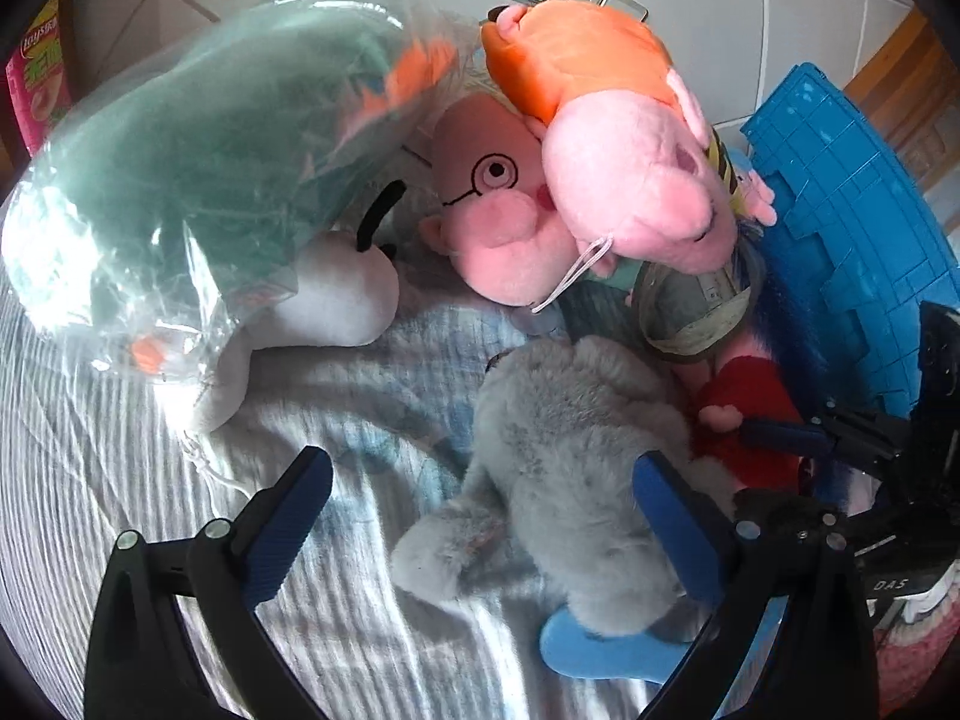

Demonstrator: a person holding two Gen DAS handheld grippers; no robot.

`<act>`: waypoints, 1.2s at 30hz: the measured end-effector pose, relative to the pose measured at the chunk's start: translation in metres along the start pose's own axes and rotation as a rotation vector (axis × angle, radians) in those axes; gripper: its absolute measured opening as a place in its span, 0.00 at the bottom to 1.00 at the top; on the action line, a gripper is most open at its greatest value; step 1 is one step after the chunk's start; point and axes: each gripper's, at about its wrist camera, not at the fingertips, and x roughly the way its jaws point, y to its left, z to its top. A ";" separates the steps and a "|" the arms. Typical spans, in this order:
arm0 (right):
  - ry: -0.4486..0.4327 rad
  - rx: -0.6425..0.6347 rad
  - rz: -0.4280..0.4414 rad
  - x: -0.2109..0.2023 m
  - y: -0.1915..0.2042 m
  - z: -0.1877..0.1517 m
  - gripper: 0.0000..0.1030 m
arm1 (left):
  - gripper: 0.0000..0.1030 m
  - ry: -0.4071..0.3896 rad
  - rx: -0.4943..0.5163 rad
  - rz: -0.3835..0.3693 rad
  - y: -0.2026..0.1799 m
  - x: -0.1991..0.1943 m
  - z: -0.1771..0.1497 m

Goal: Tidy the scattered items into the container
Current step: 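Close the left gripper on the grey rabbit plush and lift it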

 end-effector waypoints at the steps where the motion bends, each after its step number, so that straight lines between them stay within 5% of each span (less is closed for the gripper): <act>1: -0.007 0.005 0.000 -0.004 -0.001 -0.002 0.51 | 1.00 -0.008 0.000 -0.005 -0.005 -0.003 0.001; 9: -0.060 0.061 -0.067 -0.039 -0.013 -0.020 0.53 | 1.00 0.086 -0.028 0.036 -0.033 0.040 -0.005; 13: -0.100 0.120 -0.137 -0.070 -0.036 -0.037 0.77 | 1.00 0.140 -0.038 0.057 -0.040 0.071 -0.014; 15: -0.117 0.155 -0.164 -0.084 -0.049 -0.046 0.79 | 0.98 0.161 -0.042 0.066 -0.043 0.084 -0.017; 18: -0.139 0.213 -0.199 -0.103 -0.071 -0.061 0.79 | 0.35 0.151 -0.033 0.072 -0.047 0.080 -0.015; 22: -0.154 0.284 -0.218 -0.116 -0.093 -0.075 0.67 | 0.31 0.145 -0.002 0.081 -0.046 0.079 -0.027; 30: -0.182 0.274 -0.176 -0.125 -0.085 -0.075 0.63 | 0.30 0.003 0.004 0.172 -0.027 0.010 -0.055; 34: -0.186 0.244 -0.125 -0.110 -0.066 -0.049 0.35 | 0.30 -0.047 -0.012 0.232 -0.019 -0.015 -0.064; 36: -0.190 0.237 -0.098 -0.100 -0.057 -0.031 0.34 | 0.30 -0.060 -0.033 0.234 -0.013 -0.024 -0.065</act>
